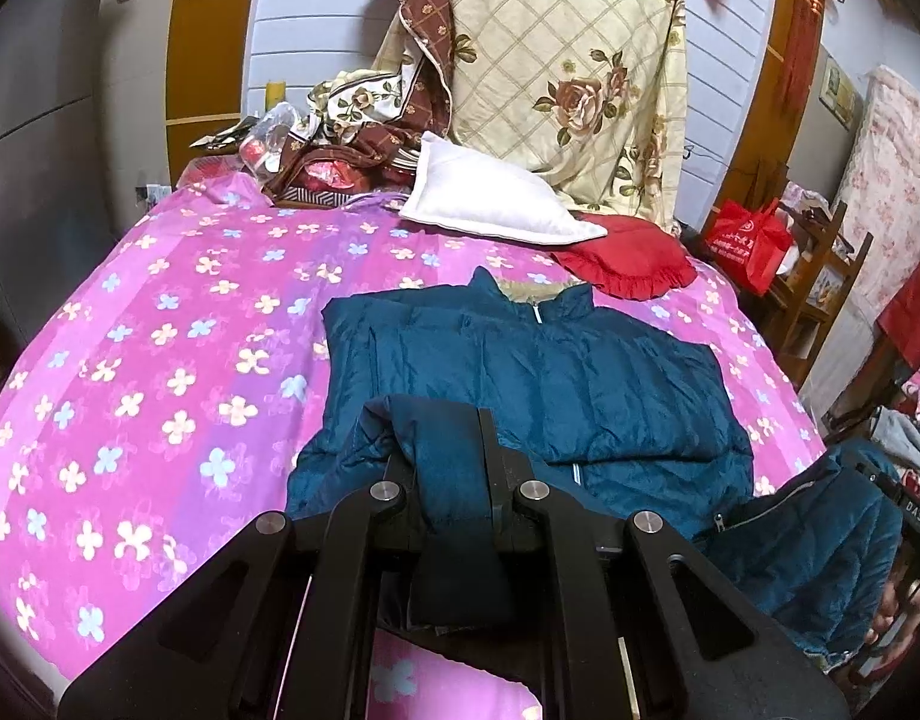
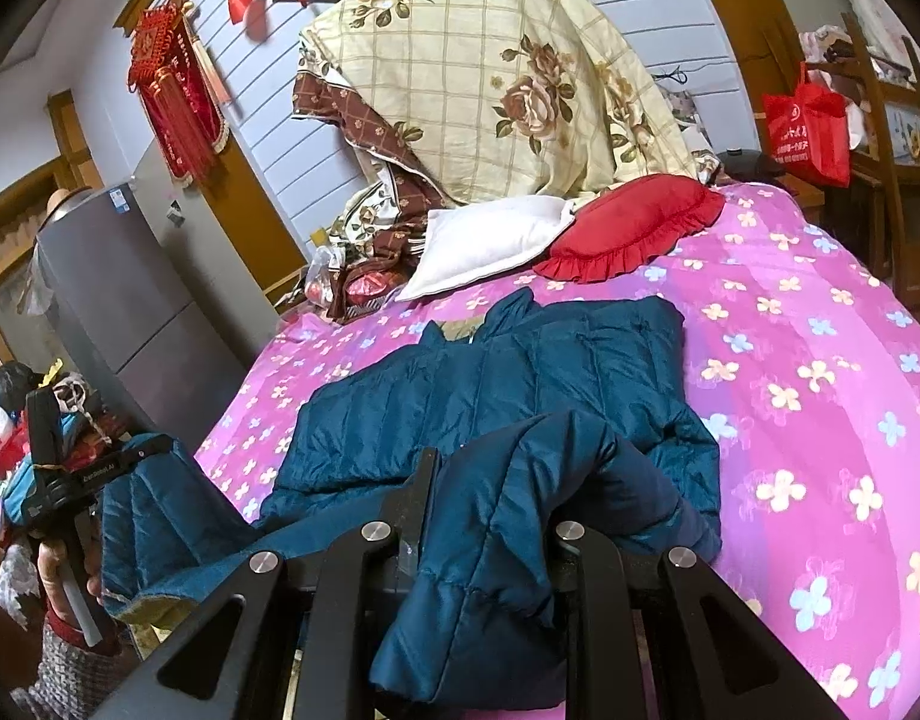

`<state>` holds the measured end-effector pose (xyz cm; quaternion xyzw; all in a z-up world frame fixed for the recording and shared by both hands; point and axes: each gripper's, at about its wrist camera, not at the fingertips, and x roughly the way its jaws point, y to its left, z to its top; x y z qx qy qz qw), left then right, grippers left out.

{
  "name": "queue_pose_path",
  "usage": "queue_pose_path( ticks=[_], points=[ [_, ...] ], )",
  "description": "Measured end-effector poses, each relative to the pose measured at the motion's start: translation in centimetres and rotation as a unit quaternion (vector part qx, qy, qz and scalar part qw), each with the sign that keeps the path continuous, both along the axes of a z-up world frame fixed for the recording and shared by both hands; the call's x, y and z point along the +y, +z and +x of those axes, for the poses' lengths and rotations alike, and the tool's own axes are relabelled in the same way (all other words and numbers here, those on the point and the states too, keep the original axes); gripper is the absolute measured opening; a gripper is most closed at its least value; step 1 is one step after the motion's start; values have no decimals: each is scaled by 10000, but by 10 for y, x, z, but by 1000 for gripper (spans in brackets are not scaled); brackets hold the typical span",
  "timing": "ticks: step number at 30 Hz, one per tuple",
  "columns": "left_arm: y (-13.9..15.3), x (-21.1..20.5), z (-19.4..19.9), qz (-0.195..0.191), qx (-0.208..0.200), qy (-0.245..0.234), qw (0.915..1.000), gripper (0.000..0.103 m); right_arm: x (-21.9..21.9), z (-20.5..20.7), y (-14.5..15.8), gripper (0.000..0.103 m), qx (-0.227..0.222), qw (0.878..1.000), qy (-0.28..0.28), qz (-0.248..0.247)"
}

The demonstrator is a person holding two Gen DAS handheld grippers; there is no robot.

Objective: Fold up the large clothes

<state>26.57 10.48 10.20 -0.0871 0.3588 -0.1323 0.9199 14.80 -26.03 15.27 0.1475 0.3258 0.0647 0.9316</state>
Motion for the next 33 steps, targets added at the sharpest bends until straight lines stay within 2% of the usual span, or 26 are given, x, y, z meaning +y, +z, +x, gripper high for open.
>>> queue_pose_path(
  ticks=[10,22,28,33],
  points=[
    [4,-1,41,42,115,247,9996,8,1,35,4,18,32,9998,-118,-170],
    [-14,-1,119,289,545,810,9948,8,-8,113,-1,18,302,9984,-394,-276],
    [-31,-5,167,464,789,1057,9902,8,-19,160,-16,19,537,9964,-579,-308],
    [-58,-13,200,860,968,1260,9835,8,-35,193,-36,19,762,9933,-808,-322]
  ],
)
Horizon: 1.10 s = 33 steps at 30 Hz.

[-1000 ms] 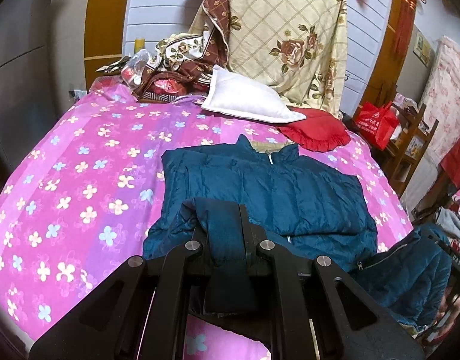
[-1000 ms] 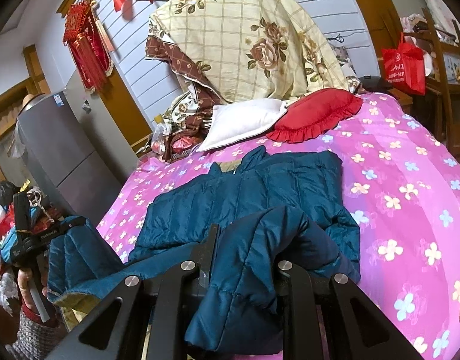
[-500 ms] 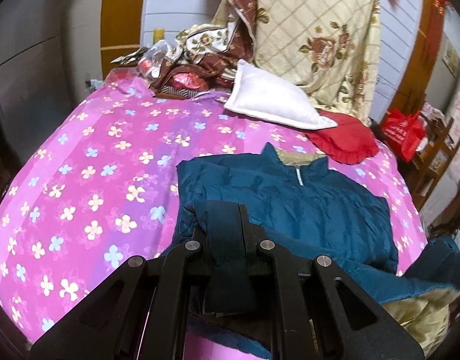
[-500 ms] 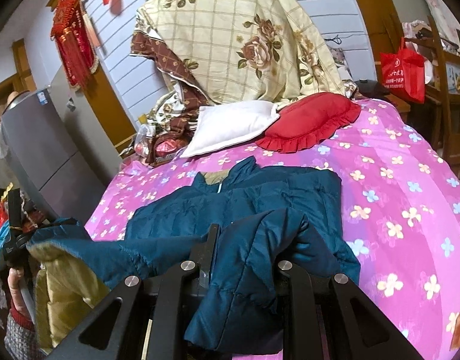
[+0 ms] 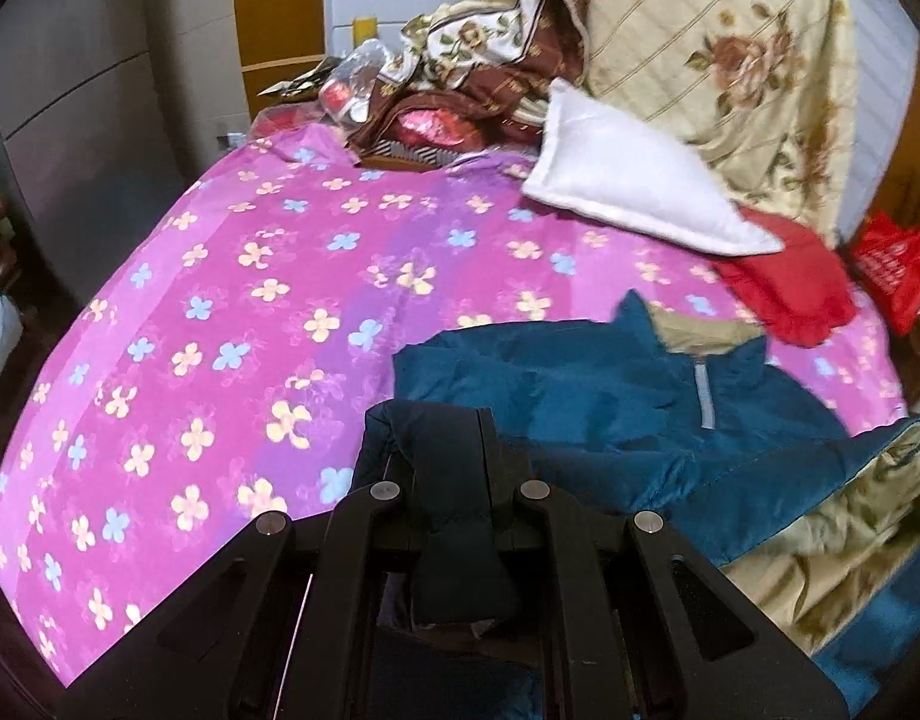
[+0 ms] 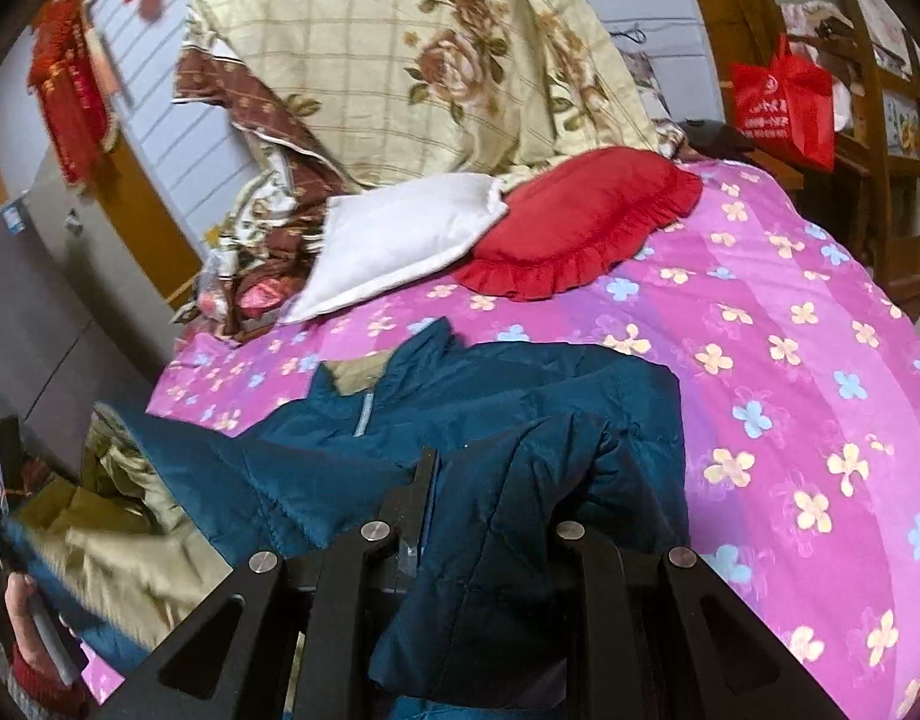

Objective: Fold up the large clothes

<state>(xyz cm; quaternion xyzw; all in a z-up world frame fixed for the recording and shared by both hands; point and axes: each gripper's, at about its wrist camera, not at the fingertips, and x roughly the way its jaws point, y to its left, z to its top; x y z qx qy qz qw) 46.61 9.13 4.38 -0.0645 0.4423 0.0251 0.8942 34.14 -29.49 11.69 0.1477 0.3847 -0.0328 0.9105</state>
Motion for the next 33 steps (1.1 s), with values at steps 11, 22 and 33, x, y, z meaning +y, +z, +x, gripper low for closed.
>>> queue_pose_path(
  ticks=[11,22,33],
  points=[
    [-64,-4,51,46,508,295,9983,12,-3,51,-51,20,402,9980,-332,-355],
    [-52,27,38,-1253,403,186,9911,18,-18,37,-34,58,-5,9979,-287,576],
    [19,59,-2,-3173,-111,-150,9481,56,-23,13,11,82,-376,9865,-287,1570]
  ],
)
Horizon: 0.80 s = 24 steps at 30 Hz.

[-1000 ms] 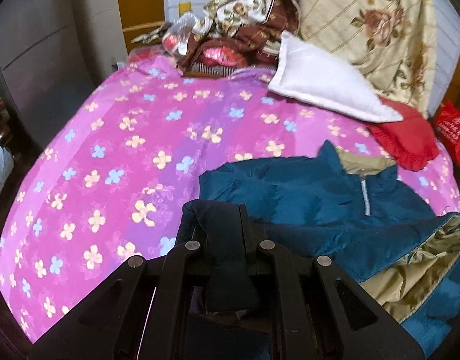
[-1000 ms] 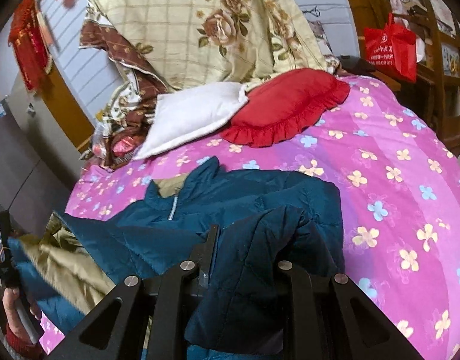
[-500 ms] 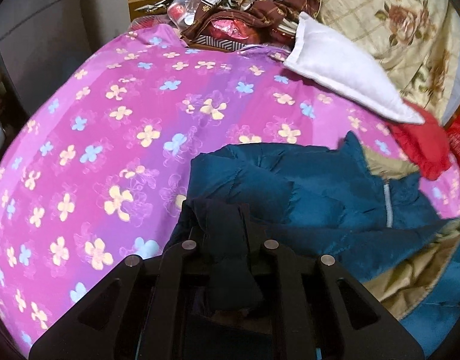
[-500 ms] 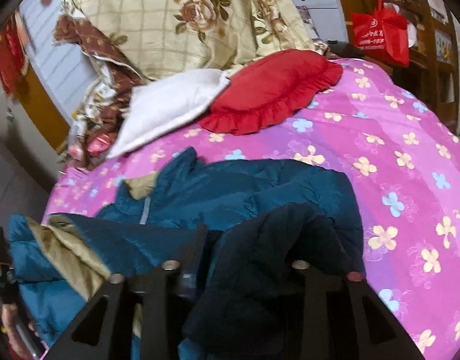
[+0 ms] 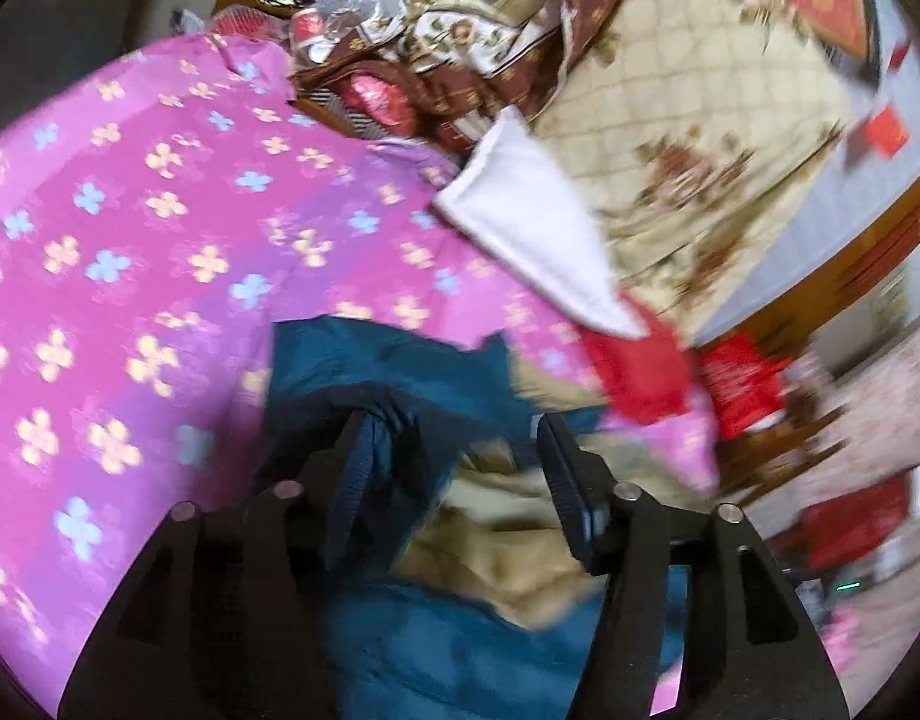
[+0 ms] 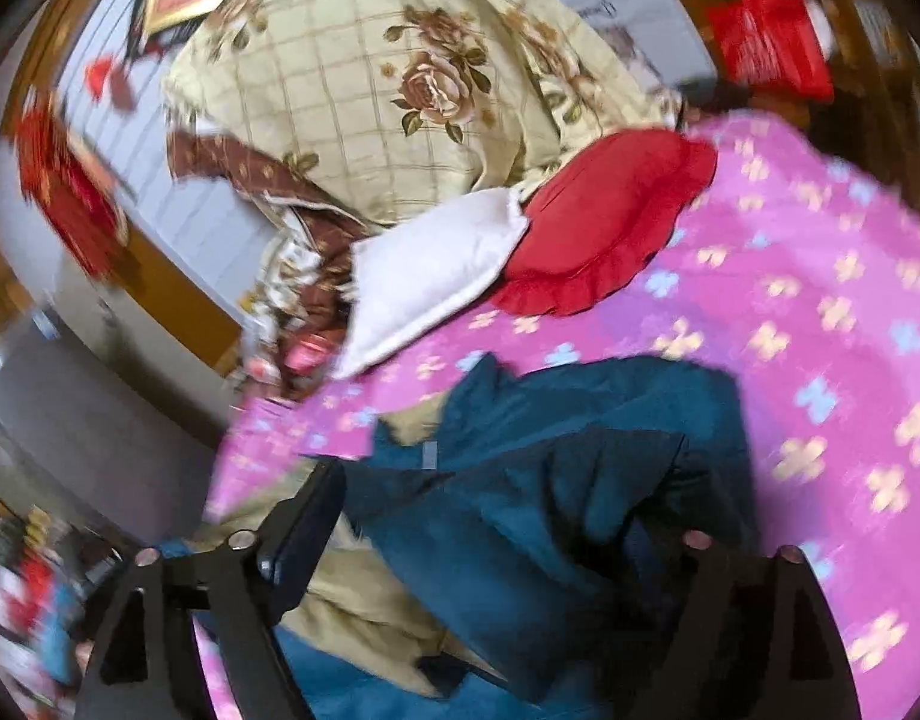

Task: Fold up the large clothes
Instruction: 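Grasp the jacket edge with both tools and fold it over the body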

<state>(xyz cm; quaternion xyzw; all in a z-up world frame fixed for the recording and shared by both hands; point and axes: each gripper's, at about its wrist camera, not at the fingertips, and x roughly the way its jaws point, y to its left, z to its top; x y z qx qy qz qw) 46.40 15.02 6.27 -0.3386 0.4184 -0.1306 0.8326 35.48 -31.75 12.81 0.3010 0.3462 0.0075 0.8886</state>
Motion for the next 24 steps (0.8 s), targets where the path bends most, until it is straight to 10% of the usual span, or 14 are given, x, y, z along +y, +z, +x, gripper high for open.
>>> queue_pose_path(
  ticks=[4,11,18,24],
  points=[
    [29,21,-14,-495,-266,63,9984,60,-12,-13,11,82,-202,9994,-151,243],
    [44,-28,-48,1001,-554,-379,9927,61,28,-33,21,82,-175,9945,232,-1002],
    [-6,-145,-69,2125,-782,-1532,9619,61,96,-26,-43,78,334,9685,1045,-2236],
    [-54,-179,-23,2616,-390,-1377,9545,61,82,14,-79,78,658,9638,777,-2464]
  ],
)
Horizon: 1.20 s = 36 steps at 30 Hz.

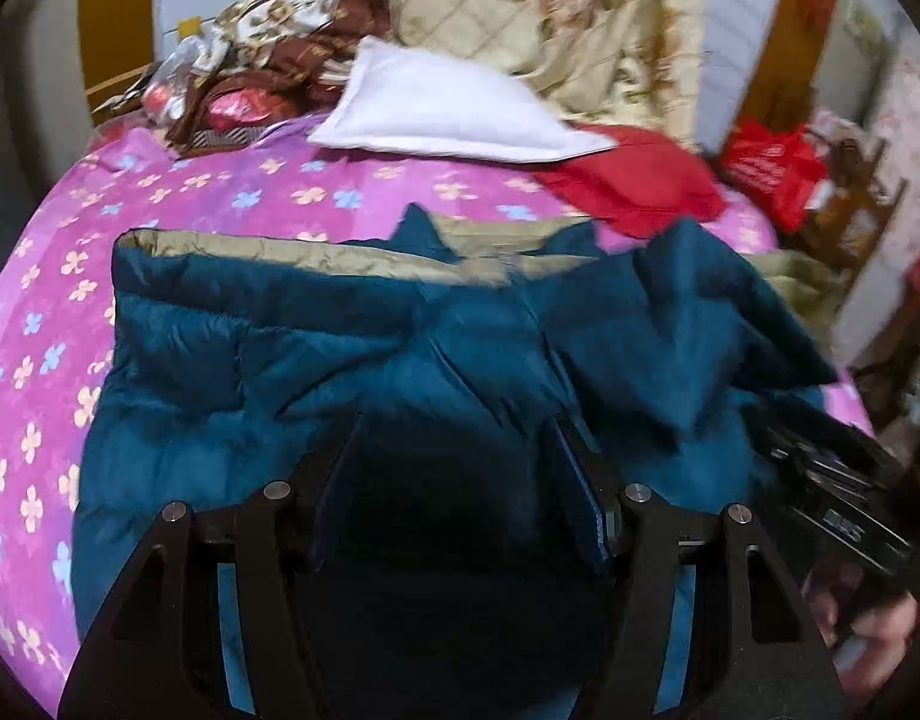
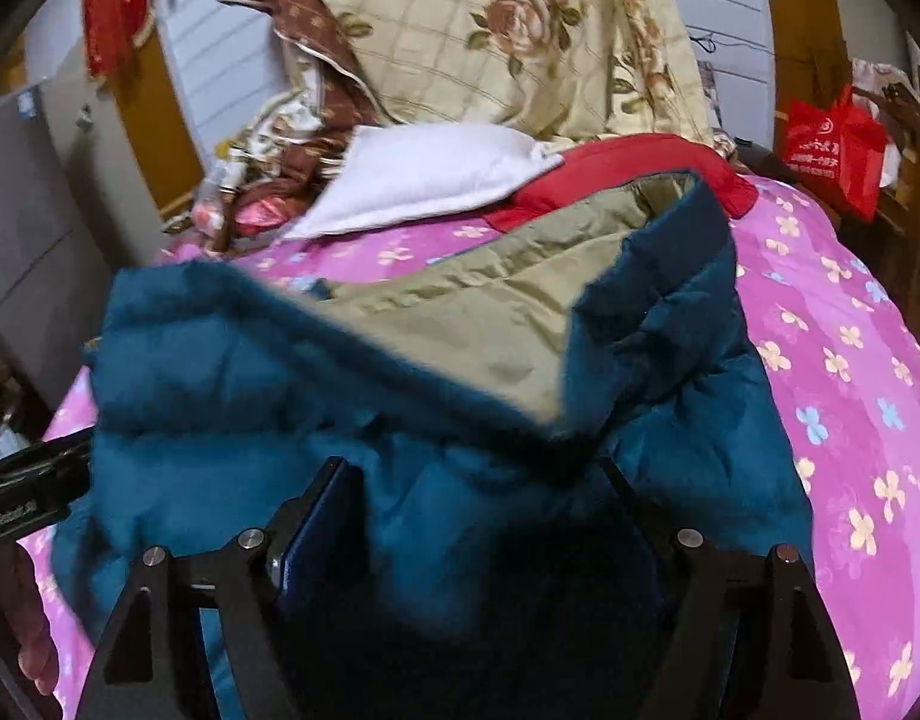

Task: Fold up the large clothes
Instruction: 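Grasp the jacket edge with both tools and fold it over the body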

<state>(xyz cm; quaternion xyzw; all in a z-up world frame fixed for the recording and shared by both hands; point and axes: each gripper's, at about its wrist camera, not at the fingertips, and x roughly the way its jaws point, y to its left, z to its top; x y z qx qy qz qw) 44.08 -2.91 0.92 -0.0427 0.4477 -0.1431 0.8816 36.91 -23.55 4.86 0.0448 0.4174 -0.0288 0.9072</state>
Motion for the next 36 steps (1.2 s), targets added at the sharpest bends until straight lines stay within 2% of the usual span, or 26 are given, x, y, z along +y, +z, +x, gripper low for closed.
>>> queue_pose_path(
  ticks=[3,9,12,14,18,23,28,31,33,36],
  points=[
    [-21,-5,33,236,199,228,9993,61,-9,21,-11,78,76,9997,-102,-216],
    [-40,-15,78,896,44,472,9948,61,-26,59,-23,78,143,9988,-337,-337],
    [-51,-11,100,997,123,589,9932,61,-35,77,-29,78,225,9985,-412,-267],
    [-56,-7,110,908,200,655,9935,63,-42,89,-35,78,264,9984,-486,-122],
    [-68,14,131,439,460,844,9944,63,-49,107,-45,79,335,9981,-514,107],
    [-76,26,141,144,564,915,9941,63,-51,114,-54,81,277,9981,-494,249],
    [-78,24,140,183,501,895,9946,63,-49,112,-58,81,200,9982,-504,241],
    [-68,28,130,217,482,859,9949,63,-45,109,-55,81,256,9983,-514,63],
    [-52,39,116,89,397,866,9954,63,-42,99,-46,81,208,9984,-523,-81],
    [-28,66,95,-137,267,890,9956,63,-42,68,-24,81,-29,9989,-445,111]
  ],
)
